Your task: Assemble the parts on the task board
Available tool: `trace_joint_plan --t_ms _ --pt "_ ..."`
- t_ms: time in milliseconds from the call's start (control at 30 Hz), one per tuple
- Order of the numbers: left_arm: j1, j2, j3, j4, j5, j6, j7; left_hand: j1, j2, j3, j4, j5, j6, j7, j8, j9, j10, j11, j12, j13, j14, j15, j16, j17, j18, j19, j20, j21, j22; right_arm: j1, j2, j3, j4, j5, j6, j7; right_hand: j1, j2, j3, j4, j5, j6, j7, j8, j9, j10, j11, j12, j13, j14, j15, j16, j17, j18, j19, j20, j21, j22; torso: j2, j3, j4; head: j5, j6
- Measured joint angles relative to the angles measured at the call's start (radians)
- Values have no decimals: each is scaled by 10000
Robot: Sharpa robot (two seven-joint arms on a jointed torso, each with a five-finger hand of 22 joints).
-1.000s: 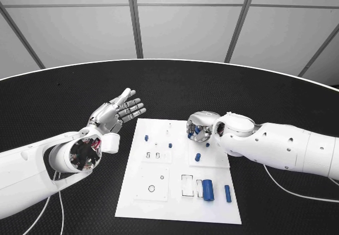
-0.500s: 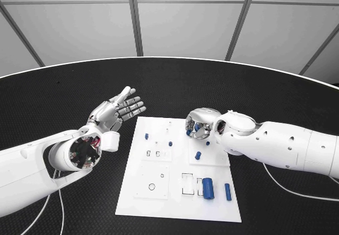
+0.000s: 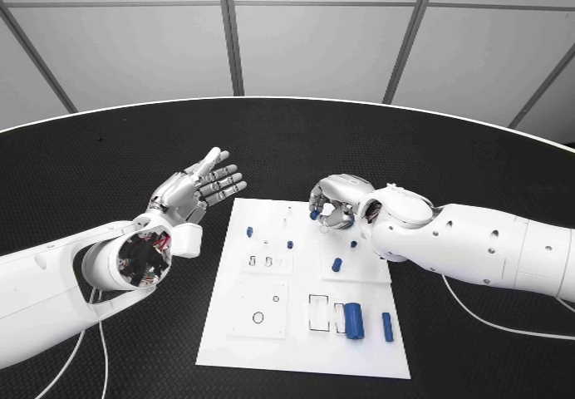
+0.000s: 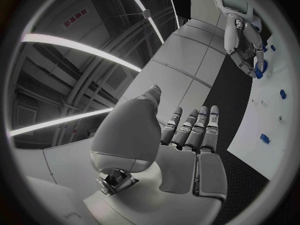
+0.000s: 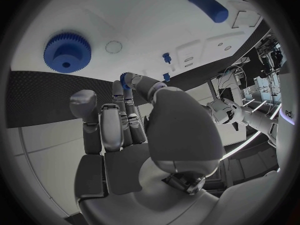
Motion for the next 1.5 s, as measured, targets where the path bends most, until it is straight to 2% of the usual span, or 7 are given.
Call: trace_joint_plan --t_ms 267,567,900,1233,1500 --pt "18 45 0 -8 0 2 -13 0 0 0 0 0 0 0 0 -1 0 0 0 0 1 -1 0 0 0 0 0 0 1 81 500 38 -492 -306 -193 -193 -52 51 0 -1 1 -3 0 2 8 0 0 0 23 0 0 47 19 2 35 -35 40 63 33 -31 40 23 49" --pt "101 111 0 -5 0 8 -24 0 0 0 0 0 -1 0 0 -1 -1 0 0 -1 1 -1 0 -14 0 0 0 0 -9 115 1125 45 -1167 -354 -20 -188 -82 20 -30 28 1 -6 0 43 10 0 0 1 52 0 1 47 30 3 35 -35 40 87 85 -106 122 -29 76" --pt "202 148 0 3 0 1 -22 0 0 0 0 0 -1 0 0 -2 -1 1 0 -2 2 -2 0 -13 0 0 0 0 -8 120 1412 46 -1383 -359 120 -312 -137 27 -60 58 0 -8 1 39 14 0 0 0 49 0 1 102 44 7 35 -35 60 121 156 -174 201 -39 103" --pt "233 173 0 -6 0 3 -32 0 0 27 -27 0 -1 0 0 -3 -1 1 0 -2 -70 -5 0 -13 0 0 0 0 -7 133 1503 47 -1402 -359 -108 -484 -213 20 -73 45 126 -42 0 62 68 -1 1 0 56 0 1 103 43 31 35 -35 78 151 210 -178 226 -23 149" --pt "240 181 0 -8 0 7 -41 0 0 27 -27 0 -1 0 0 -3 -1 1 0 -2 -70 -5 0 -27 0 0 0 0 -18 150 1530 47 -1419 -359 -20 -525 -225 8 -73 45 127 -44 0 64 80 -1 1 0 55 0 2 103 44 32 35 -35 78 191 229 -172 226 -25 142"
